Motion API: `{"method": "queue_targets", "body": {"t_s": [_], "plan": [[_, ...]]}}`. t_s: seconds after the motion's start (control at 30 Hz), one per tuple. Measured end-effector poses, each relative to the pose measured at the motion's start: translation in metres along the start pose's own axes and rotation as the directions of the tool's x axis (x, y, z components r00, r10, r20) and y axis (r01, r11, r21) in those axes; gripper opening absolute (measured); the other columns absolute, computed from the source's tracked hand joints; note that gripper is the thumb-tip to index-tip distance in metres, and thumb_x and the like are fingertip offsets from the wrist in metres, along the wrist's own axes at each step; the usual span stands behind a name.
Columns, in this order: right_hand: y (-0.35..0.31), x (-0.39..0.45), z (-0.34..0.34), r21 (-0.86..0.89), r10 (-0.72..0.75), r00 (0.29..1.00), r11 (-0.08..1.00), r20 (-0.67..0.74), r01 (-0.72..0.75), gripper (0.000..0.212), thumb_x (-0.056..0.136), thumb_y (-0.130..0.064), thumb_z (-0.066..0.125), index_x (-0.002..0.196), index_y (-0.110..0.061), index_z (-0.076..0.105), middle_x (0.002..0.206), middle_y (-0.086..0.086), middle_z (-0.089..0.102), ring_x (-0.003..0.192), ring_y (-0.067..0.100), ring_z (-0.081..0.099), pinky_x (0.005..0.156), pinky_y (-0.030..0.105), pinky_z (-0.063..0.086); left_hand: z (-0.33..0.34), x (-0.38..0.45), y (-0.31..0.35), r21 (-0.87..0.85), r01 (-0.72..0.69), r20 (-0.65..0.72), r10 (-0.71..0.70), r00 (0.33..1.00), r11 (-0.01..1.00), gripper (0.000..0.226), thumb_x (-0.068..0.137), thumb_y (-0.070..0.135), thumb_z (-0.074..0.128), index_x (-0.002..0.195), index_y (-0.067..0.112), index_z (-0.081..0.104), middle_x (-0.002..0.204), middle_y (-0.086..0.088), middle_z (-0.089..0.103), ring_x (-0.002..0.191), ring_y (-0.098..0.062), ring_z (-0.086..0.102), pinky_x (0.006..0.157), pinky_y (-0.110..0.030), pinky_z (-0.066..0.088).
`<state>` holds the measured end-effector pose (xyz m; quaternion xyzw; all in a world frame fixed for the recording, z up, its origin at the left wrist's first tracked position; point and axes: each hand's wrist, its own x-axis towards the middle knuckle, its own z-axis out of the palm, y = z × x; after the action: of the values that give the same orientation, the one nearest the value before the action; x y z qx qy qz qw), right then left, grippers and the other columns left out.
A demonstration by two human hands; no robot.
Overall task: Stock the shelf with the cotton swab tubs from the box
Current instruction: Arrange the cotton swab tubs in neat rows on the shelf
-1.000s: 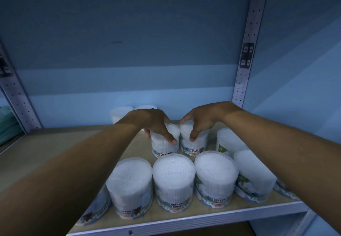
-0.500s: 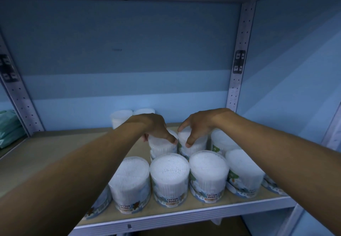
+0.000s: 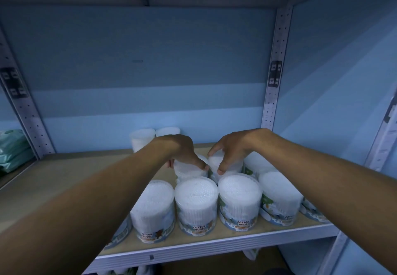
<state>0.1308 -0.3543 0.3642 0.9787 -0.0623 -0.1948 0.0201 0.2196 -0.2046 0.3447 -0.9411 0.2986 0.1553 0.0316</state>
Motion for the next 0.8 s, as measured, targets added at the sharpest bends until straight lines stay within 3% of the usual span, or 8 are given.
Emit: {"method": "queue_targets", "body": {"t_s": [0.1,0.43,0.6,0.73,0.8], "plan": [[-0.001,-0.002,0.001,-0.005,-0.002,1.000,1.000,0.001,0.002,0.077,0.079,-0.060,0.073,0.148,-0.047,0.040,0.153,-0.011,0.040,0.138,0.017,0.040,0.107,0.032,0.036,0.000,-0.003,0.003,-0.003,0.004,-0.007,-0.004,1.000,1.000,0.095,0.069,0.077,0.067,0.140,0.015,0.053,0.111,-0.007,0.069,0.079,-0.023,0.075,0.081,-0.032,0.061],[-0.003,-0.007,0.002,-0.028,-0.001,1.000,1.000,0.016,0.001,0.077,0.081,-0.062,0.070,0.149,-0.048,0.037,0.156,-0.011,0.035,0.141,0.018,0.037,0.112,0.036,0.035,0.001,-0.012,0.007,0.053,0.020,0.000,-0.020,1.000,0.998,0.087,0.073,0.078,0.062,0.130,0.013,0.058,0.100,-0.010,0.073,0.075,-0.022,0.073,0.077,-0.028,0.059],[-0.001,-0.007,0.001,-0.016,0.010,1.000,1.000,0.004,-0.010,0.078,0.081,-0.066,0.067,0.150,-0.048,0.035,0.158,-0.012,0.033,0.144,0.018,0.034,0.114,0.036,0.032,0.000,-0.014,0.006,0.060,0.016,-0.003,-0.016,1.000,0.998,0.090,0.073,0.081,0.059,0.134,0.015,0.056,0.098,-0.011,0.073,0.082,-0.023,0.074,0.081,-0.029,0.058],[0.002,-0.004,-0.003,0.009,0.008,0.999,1.000,-0.033,-0.008,0.075,0.086,-0.069,0.058,0.152,-0.043,0.034,0.160,-0.012,0.030,0.146,0.017,0.032,0.118,0.038,0.027,-0.001,-0.009,-0.007,0.042,0.014,-0.014,-0.014,1.000,0.999,0.094,0.072,0.085,0.052,0.138,0.018,0.053,0.104,-0.005,0.069,0.086,-0.021,0.073,0.086,-0.033,0.059],[0.001,0.000,-0.006,0.013,0.010,0.999,1.000,-0.048,-0.009,0.073,0.088,-0.069,0.056,0.152,-0.041,0.035,0.160,-0.011,0.031,0.145,0.018,0.033,0.118,0.039,0.027,-0.002,-0.007,-0.016,0.030,0.011,-0.042,-0.009,0.999,0.999,0.083,0.079,0.081,0.047,0.135,0.019,0.056,0.102,-0.001,0.065,0.087,-0.021,0.072,0.085,-0.034,0.059]]}}
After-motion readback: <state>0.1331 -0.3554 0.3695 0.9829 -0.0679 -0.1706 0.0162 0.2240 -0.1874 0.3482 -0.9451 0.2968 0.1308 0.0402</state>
